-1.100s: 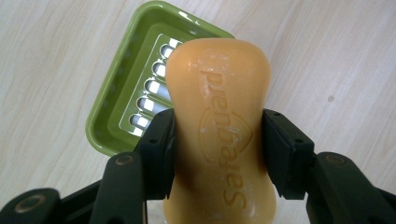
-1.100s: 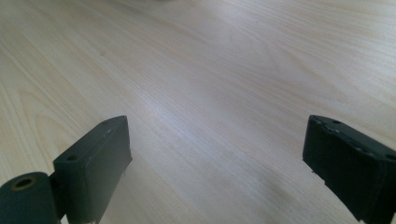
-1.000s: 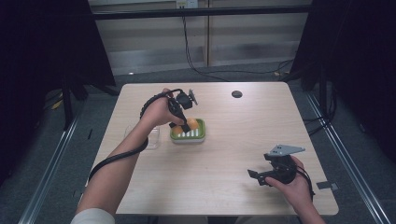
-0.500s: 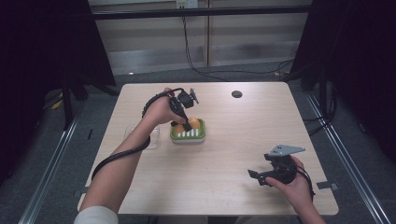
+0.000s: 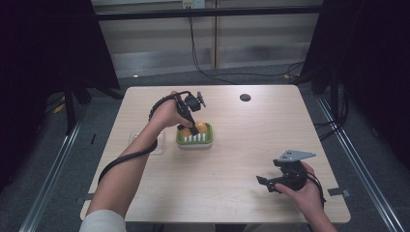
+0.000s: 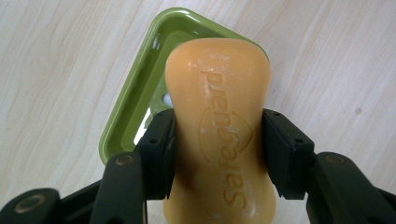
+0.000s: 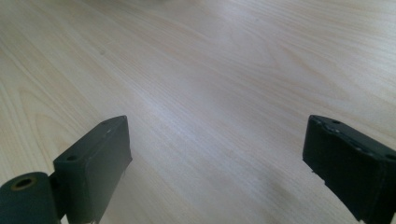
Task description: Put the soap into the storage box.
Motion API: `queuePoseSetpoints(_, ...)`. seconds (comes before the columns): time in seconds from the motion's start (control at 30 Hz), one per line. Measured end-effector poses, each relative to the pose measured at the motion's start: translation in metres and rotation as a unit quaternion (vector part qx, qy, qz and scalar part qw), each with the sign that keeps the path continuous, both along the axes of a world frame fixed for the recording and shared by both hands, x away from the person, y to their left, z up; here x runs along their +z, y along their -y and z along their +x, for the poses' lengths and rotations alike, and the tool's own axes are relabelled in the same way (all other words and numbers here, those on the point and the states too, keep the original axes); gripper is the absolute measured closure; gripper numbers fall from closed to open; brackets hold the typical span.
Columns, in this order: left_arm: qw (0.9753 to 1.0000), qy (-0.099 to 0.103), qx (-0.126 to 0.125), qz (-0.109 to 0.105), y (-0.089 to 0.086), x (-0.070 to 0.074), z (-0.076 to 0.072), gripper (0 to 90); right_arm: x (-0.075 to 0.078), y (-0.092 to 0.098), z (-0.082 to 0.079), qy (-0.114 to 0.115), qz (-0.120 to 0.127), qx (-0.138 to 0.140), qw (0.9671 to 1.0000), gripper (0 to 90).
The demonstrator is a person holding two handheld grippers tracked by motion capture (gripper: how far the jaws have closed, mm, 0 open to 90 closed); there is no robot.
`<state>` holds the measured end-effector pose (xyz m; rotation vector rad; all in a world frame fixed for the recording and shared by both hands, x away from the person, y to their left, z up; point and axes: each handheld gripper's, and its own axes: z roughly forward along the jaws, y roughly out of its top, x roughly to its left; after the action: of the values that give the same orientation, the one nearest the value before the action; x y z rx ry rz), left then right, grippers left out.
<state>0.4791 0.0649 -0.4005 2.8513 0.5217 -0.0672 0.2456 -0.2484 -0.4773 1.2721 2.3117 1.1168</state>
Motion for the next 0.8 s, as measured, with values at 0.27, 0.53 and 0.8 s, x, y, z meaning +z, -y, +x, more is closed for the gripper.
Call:
queuePoseSetpoints(0.27,1.0000,0.003,-0.004,0.005,0.000,-0.004,0.005,49.0,-0.001,0.000,0.000,-0.003,-0.001,0.002,1.0000,7.5)
queuePoseSetpoints(0.53,0.9999,0.010,-0.002,0.004,0.000,-0.014,0.008,49.0,-0.002,0.000,0.000,-0.003,-0.001,0.002,1.0000,7.5)
queuePoseSetpoints(0.8,1.0000,0.004,-0.007,0.004,0.001,-0.018,0.010,49.0,-0.001,0.000,0.001,-0.003,-0.001,0.002,1.0000,7.6)
